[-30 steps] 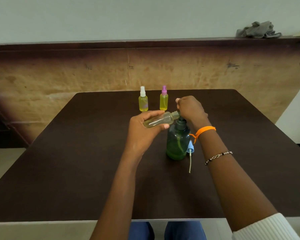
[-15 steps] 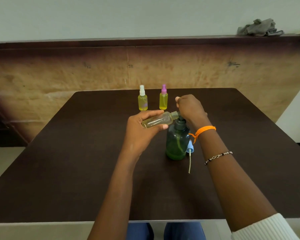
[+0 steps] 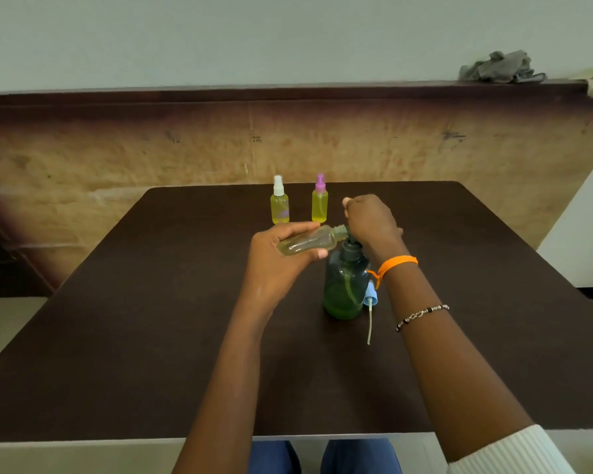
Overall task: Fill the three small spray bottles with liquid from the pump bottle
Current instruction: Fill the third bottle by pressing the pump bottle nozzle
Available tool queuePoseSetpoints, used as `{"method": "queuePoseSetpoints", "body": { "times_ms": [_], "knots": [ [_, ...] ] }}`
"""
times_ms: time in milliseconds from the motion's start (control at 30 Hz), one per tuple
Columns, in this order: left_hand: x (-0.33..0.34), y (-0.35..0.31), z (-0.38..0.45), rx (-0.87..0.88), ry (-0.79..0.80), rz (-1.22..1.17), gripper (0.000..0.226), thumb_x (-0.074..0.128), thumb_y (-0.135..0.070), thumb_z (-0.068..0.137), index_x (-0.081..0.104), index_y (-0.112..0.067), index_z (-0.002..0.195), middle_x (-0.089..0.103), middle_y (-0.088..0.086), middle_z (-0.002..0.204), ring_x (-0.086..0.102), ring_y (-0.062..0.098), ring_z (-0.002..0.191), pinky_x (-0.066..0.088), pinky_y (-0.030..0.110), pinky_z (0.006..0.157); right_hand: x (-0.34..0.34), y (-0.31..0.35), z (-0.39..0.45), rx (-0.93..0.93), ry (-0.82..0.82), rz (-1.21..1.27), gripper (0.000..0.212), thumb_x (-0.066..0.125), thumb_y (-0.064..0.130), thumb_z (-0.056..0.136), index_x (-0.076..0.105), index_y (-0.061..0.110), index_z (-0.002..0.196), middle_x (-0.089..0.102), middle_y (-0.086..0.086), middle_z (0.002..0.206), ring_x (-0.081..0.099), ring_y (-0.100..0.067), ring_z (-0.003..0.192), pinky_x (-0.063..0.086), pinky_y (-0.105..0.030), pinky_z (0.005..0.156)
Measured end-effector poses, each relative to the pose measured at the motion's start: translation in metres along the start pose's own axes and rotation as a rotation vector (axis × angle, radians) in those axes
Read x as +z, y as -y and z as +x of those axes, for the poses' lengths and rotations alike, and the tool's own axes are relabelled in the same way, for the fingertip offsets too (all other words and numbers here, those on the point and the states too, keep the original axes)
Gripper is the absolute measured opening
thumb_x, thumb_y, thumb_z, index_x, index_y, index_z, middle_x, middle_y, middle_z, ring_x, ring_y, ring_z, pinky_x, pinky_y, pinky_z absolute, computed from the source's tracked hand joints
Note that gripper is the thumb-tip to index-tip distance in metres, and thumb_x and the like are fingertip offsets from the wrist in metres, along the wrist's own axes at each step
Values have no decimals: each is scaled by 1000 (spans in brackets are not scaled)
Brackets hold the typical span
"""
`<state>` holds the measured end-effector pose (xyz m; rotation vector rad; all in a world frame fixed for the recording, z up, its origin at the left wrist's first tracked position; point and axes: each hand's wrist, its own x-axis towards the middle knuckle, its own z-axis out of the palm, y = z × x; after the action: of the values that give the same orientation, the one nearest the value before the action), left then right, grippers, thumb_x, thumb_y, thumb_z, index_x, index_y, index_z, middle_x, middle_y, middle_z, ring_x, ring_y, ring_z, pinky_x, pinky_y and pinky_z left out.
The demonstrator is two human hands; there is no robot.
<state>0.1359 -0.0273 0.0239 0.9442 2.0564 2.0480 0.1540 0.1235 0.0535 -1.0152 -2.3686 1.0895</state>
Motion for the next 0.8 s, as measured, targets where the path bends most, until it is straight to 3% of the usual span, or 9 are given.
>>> {"method": "queuePoseSetpoints", "body": {
  "times_ms": [100, 233, 367, 533, 700, 800],
  "knots": [
    [-1, -2, 2, -1, 6, 5, 41, 77, 6, 67, 71, -16, 101, 69, -24, 78, 65, -8, 80, 48, 8, 68, -6, 8, -2, -2, 20, -51, 35, 37, 33, 98, 63, 13, 107, 59, -16, 122, 49, -38, 116, 18, -53, 106],
    [-2, -5, 3, 8, 8, 7, 41, 77, 6, 67, 71, -14, 103, 68, -22, 81, 65, -8, 80, 48, 8, 69, -9, 14, -1, -35, 53, -141, 34, 37, 32, 98, 63, 11, 105, 60, -14, 116, 51, -35, 112, 19, -50, 104],
    [-1, -2, 4, 8, -4, 2, 42, 76, 7, 67, 71, -14, 102, 69, -23, 78, 65, -7, 79, 48, 9, 68, -3, 9, 4, 7, 26, -71, 35, 38, 32, 98, 61, 13, 116, 58, -14, 123, 49, -36, 117, 17, -51, 107],
    [-1, 1, 3, -7, -9, -14, 42, 77, 7, 66, 71, -12, 103, 69, -17, 85, 65, -7, 80, 47, 7, 68, 0, 3, 6, 16, 54, -9, 33, 38, 30, 98, 63, 11, 106, 60, -14, 116, 50, -36, 110, 20, -54, 109],
    [-3, -5, 4, -7, 4, -12, 41, 76, 8, 67, 70, -17, 100, 70, -25, 77, 65, -8, 78, 47, 7, 68, -5, 17, 8, -44, 117, -153, 39, 34, 37, 98, 61, 9, 96, 59, -9, 101, 49, -30, 96, 20, -55, 107],
    [-2, -5, 4, 10, -4, -21, 41, 76, 8, 67, 70, -15, 100, 70, -16, 83, 65, -7, 78, 46, 6, 68, -2, 15, 13, -41, 115, -146, 35, 35, 36, 98, 59, 11, 90, 58, -11, 98, 50, -31, 98, 18, -55, 106]
  ]
}}
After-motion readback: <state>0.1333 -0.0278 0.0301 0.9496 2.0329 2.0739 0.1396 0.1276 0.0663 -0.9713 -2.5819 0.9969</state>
